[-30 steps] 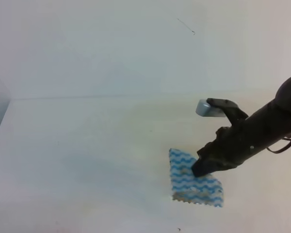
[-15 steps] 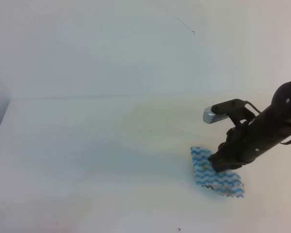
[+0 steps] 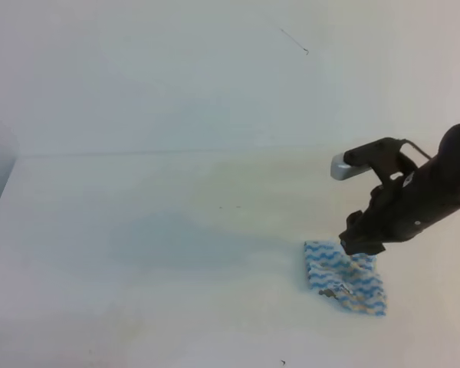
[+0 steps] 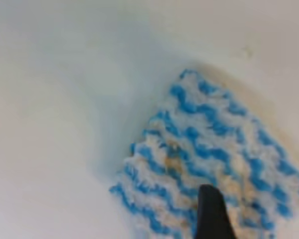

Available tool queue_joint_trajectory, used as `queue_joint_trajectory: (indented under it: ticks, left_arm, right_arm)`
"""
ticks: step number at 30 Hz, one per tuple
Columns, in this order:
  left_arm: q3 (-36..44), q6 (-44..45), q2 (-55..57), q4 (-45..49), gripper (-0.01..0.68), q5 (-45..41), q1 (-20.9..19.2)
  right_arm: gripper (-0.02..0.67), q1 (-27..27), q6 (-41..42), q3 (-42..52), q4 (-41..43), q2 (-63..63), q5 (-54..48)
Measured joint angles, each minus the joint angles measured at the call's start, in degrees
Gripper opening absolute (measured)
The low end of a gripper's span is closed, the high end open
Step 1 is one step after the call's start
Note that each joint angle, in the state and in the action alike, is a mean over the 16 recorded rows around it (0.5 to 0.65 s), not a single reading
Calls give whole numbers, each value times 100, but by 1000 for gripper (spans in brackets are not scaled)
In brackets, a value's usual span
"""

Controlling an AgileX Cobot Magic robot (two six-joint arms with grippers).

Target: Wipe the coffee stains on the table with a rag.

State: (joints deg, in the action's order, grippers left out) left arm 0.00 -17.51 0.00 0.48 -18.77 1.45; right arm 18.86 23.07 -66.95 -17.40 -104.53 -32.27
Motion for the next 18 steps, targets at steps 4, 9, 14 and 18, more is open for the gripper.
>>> queue_joint_trajectory:
  ticks: [4, 9, 14, 18]
  left_arm:
    - [0, 0, 0, 0, -1, 0, 0]
    - [0, -2, 0, 0, -1, 0, 0]
    - [0, -3, 0, 0, -1, 0, 0]
    - [0, -4, 0, 0, -1, 0, 0]
  right_arm:
    - [306, 0, -682, 9, 745, 688, -159]
    - [181, 0, -1419, 146, 1619, 1987, -327]
    - [60, 0, -1925, 621, 2182, 3580, -437]
    - [10, 0, -2155, 1303, 2280, 4899, -399]
